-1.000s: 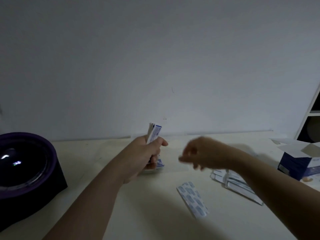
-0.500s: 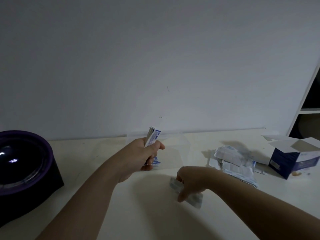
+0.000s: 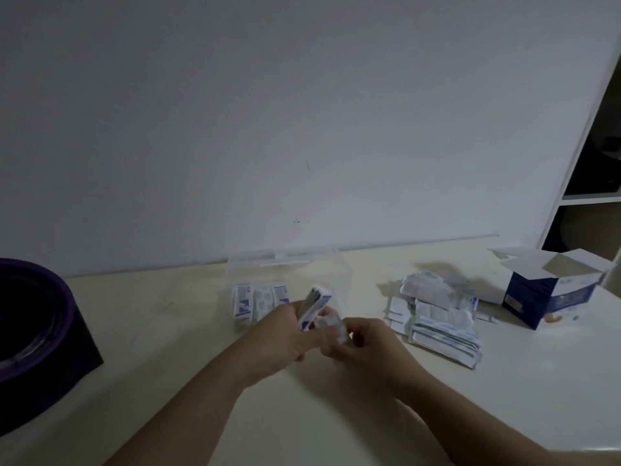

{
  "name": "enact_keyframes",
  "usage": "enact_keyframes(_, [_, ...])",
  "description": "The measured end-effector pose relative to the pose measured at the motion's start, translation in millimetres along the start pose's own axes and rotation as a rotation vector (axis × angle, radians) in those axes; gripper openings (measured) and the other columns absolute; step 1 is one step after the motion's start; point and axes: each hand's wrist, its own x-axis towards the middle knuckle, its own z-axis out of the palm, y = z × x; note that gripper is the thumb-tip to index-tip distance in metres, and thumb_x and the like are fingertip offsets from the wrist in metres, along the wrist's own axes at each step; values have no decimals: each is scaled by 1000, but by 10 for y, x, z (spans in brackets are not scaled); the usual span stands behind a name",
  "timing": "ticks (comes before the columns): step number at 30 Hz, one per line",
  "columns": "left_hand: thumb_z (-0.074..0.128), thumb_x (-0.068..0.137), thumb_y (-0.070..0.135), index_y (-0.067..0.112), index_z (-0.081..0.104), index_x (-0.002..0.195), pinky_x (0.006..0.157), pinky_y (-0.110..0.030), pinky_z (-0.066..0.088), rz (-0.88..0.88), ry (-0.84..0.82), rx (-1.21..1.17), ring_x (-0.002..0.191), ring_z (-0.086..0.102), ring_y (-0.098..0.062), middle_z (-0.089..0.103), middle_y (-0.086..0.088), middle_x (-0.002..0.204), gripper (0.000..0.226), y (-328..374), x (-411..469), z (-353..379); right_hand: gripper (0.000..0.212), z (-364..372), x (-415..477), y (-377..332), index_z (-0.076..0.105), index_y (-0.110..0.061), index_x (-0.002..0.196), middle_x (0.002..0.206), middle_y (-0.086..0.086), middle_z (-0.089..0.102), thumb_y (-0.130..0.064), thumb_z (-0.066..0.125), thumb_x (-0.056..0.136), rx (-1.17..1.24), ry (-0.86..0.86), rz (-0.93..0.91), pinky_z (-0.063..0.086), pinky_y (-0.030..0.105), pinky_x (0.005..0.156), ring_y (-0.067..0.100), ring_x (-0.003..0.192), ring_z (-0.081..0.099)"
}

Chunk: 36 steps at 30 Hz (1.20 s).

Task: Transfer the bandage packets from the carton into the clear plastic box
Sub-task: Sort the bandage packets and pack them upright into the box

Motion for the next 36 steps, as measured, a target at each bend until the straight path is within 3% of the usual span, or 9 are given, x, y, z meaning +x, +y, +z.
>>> enact_keyframes(4, [69,84,27,23,57,66,49,-13,37,-11,56,98,44,46,1,53,15,45,22,-130,8,191,26,-8,-55,140,58,-29,62,49,-18,52,-24,65,86,-141,-42,-15,31,11,49,-2,45,40])
enact_keyframes(6, [68,84,23,25,55,66,47,-14,36,-25,82,65,41,46,3,54,15,43,22,-165,15,284,18,-31,-87,208,61,-22,73,68,-13,61,-33,60,87,-300,-96,-31,39,12,57,-1,59,51])
enact_keyframes(9, [68,85,21,21,59,70,48,-13,38,-49,122,-14,42,48,-1,56,10,45,17,-180,16,332,29,-321,-84,147,63,-23,103,93,-11,63,-44,62,84,-436,-237,-15,48,17,69,4,75,56])
enact_keyframes(13, [65,87,14,15,58,69,49,-14,40,-90,99,-265,42,45,-3,51,8,46,20,-189,46,348,37,-1102,-46,188,63,-21,114,100,-10,66,-35,70,80,-518,20,81,49,16,73,5,79,59])
enact_keyframes(18, [65,86,14,9,60,86,58,-24,45,-145,112,-437,68,44,-20,49,-9,69,8,-234,76,379,59,-1371,-57,501,52,-15,131,123,0,59,-37,70,79,-784,-126,307,41,17,84,8,97,54])
enact_keyframes(23, [63,87,11,11,57,82,59,-24,44,-145,113,-517,59,42,-13,48,-1,59,8,-244,58,377,35,-1302,-18,565,65,-7,110,105,8,68,-25,57,80,-868,-93,295,52,35,84,21,94,63])
enact_keyframes(29, [63,87,10,12,60,85,57,-22,46,-193,125,-572,58,43,-12,49,-1,60,4,-242,58,369,27,-1247,64,727,65,-16,102,99,2,65,-9,45,86,-1015,-39,253,44,25,65,18,78,55])
enact_keyframes(33, [64,85,6,12,59,82,49,-19,42,-254,142,-674,54,45,-9,50,1,56,8,-242,79,358,31,-1218,62,681,71,-16,107,98,1,59,1,53,88,-779,290,-21,51,29,71,19,80,59])
enact_keyframes(36, [63,84,0,11,58,81,39,-17,34,-321,156,-839,51,43,-8,49,0,57,12,-209,94,344,20,-1010,21,268,75,-15,96,87,-4,60,-4,66,82,-573,426,-423,40,9,77,10,81,55])
